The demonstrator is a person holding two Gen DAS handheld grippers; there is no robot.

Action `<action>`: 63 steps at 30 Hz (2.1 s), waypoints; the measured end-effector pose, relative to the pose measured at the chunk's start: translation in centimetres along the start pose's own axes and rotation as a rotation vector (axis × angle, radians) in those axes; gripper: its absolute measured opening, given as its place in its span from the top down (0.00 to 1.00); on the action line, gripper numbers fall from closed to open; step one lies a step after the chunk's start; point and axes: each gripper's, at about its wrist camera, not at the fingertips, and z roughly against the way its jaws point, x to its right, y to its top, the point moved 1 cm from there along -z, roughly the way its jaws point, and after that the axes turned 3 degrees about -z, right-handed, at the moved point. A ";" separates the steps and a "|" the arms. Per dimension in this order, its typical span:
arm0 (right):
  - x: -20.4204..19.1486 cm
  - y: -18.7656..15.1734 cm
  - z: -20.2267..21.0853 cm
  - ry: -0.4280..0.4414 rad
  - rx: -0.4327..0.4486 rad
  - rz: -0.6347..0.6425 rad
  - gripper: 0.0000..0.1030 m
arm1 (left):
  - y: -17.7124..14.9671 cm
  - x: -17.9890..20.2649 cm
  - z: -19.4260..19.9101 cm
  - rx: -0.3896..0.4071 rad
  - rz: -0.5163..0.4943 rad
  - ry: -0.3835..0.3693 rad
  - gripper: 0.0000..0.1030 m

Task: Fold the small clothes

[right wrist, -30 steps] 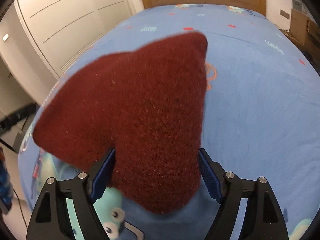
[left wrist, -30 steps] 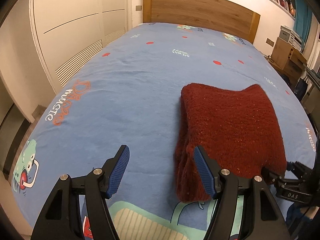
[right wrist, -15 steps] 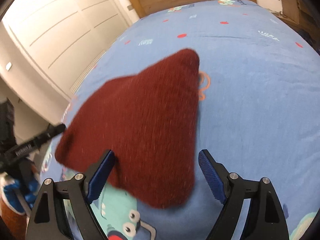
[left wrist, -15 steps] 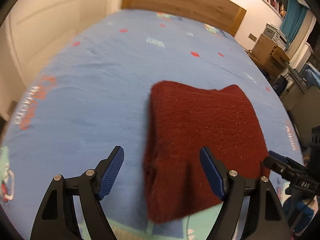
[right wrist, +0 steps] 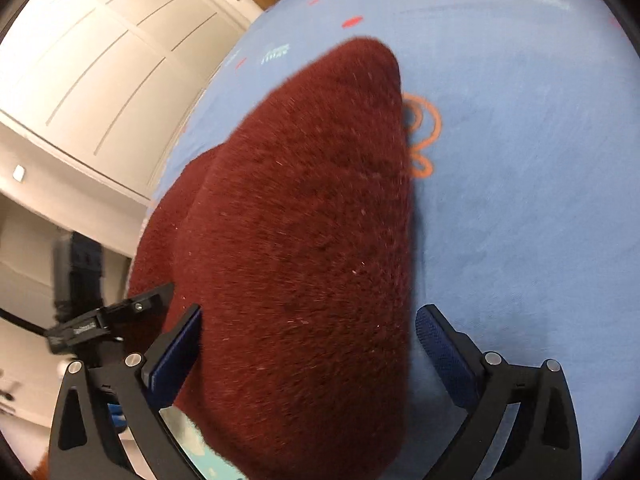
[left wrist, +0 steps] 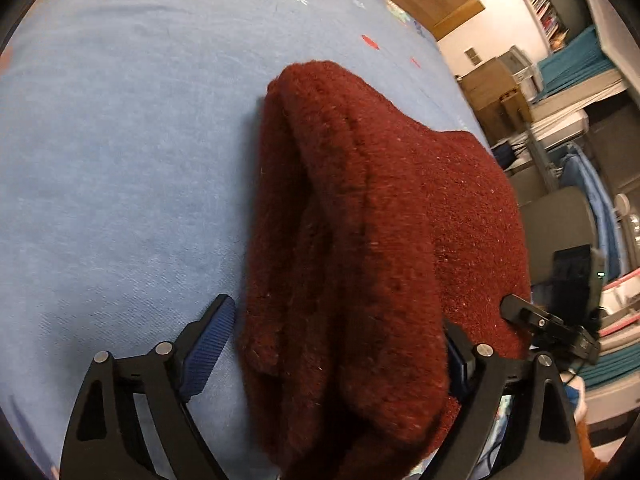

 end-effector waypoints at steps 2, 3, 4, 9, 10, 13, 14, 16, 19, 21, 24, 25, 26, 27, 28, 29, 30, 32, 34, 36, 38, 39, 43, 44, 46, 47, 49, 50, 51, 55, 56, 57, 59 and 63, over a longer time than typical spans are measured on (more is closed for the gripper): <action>0.6 0.0 -0.6 0.052 -0.017 -0.027 0.01 | 0.1 -0.1 0.2 0.010 -0.010 -0.032 0.15; 1.0 0.0 -0.9 0.081 -0.024 -0.043 0.02 | 0.1 -0.1 0.1 0.011 -0.013 -0.051 0.16; 1.3 -0.1 -1.1 0.107 -0.027 -0.057 0.04 | 0.1 -0.1 0.1 0.011 -0.012 -0.078 0.24; 2.2 -0.3 -0.9 0.195 -0.012 -0.083 0.26 | 0.1 -0.1 0.2 0.031 0.038 -0.205 0.49; 2.4 -0.4 -0.4 0.211 -0.007 -0.090 0.28 | 0.1 0.3 0.4 0.044 0.037 -0.221 0.53; 2.8 -0.4 0.5 0.254 0.019 -0.102 0.33 | 0.3 1.2 1.5 0.090 0.037 -0.281 0.57; 2.9 -0.4 1.2 0.267 0.036 -0.100 0.34 | 0.5 1.6 1.8 0.103 0.035 -0.296 0.57; 3.0 -0.3 2.5 0.285 0.066 -0.095 0.35 | 1.2 3.1 2.3 0.125 0.015 -0.329 0.58; 3.4 0.3 5.4 0.317 0.123 -0.085 0.36 | 2.1 5.3 2.3 0.140 -0.004 -0.361 0.58; 3.7 0.6 7.3 0.317 0.147 -0.079 0.36 | 3.0 6.7 1.8 0.138 -0.017 -0.380 0.58; 4.4 0.4 9.9 0.290 0.177 -0.060 0.36 | 3.8 8.8 -0.6 0.119 -0.035 -0.393 0.58; 4.9 0.4 10.6 0.277 0.184 -0.058 0.35 | 4.0 9.1 -1.1 0.114 -0.039 -0.391 0.58; 5.3 0.3 10.9 0.268 0.188 -0.063 0.35 | 4.2 9.6 -1.9 0.102 -0.044 -0.386 0.58; 5.9 0.2 11.4 0.258 0.190 -0.070 0.35 | 4.2 9.8 -2.6 0.092 -0.046 -0.378 0.58; 6.5 0.0 11.5 0.245 0.190 -0.079 0.35 | 4.2 9.9 -3.4 0.076 -0.049 -0.359 0.58; 6.9 -0.3 11.3 0.232 0.188 -0.085 0.35 | 4.2 9.9 -4.5 0.054 -0.051 -0.328 0.58; 7.7 -0.6 10.9 0.205 0.180 -0.094 0.34 | 4.0 9.9 -5.4 0.033 -0.049 -0.300 0.57; 8.6 -1.3 9.1 0.144 0.144 -0.096 0.32 | 3.8 9.2 -7.0 -0.006 -0.044 -0.236 0.54; 9.2 -2.0 8.3 0.095 0.121 -0.087 0.27 | 3.5 8.6 -7.3 -0.011 -0.035 -0.213 0.48; 9.5 -3.0 8.0 0.080 0.123 -0.069 0.21 | 3.5 7.9 -7.3 -0.015 -0.022 -0.254 0.46; 8.6 -2.5 8.3 0.060 0.127 -0.032 0.20 | 3.7 7.6 -7.3 -0.012 -0.018 -0.253 0.44; 8.5 -2.9 8.9 0.051 0.128 -0.017 0.20 | 4.0 7.6 -7.4 -0.010 -0.017 -0.248 0.42; 9.9 -5.1 11.2 0.036 0.125 0.007 0.19 | 3.3 7.3 -7.0 0.001 -0.005 -0.210 0.35; 10.3 -6.1 11.3 0.034 0.123 0.007 0.18 | 3.2 7.3 -7.0 0.004 -0.001 -0.196 0.34; 10.4 -7.1 11.2 0.021 0.115 0.007 0.15 | 2.5 7.6 -6.5 0.009 0.001 -0.171 0.33; 10.5 -7.3 11.4 0.014 0.112 0.005 0.15 | 2.4 7.7 -6.5 0.012 -0.001 -0.158 0.33; 10.9 -8.2 11.8 0.008 0.113 -0.009 0.15 | 2.2 8.3 -6.3 0.023 0.001 -0.135 0.33; 10.9 -8.5 12.0 0.003 0.117 -0.012 0.15 | 2.1 8.5 -6.1 0.029 0.007 -0.127 0.33; 11.0 -8.6 12.1 -0.003 0.120 -0.011 0.15 | 2.1 8.5 -5.7 0.037 0.013 -0.116 0.33; 11.0 -9.2 13.1 -0.050 0.118 0.005 0.15 | 1.5 8.7 -4.1 0.065 0.023 -0.067 0.33; 10.9 -9.3 13.4 -0.060 0.119 0.010 0.15 | 1.3 9.0 -3.9 0.073 0.024 -0.052 0.33; 10.7 -9.4 14.0 -0.086 0.120 0.022 0.15 | 1.0 9.0 -3.2 0.086 0.023 -0.036 0.34; 10.1 -9.3 14.9 -0.117 0.124 0.047 0.15 | 0.7 9.6 -2.0 0.112 0.013 -0.005 0.34; 9.1 -10.4 18.0 -0.126 0.157 0.075 0.15 | -1.7 10.5 1.1 0.171 -0.008 0.058 0.34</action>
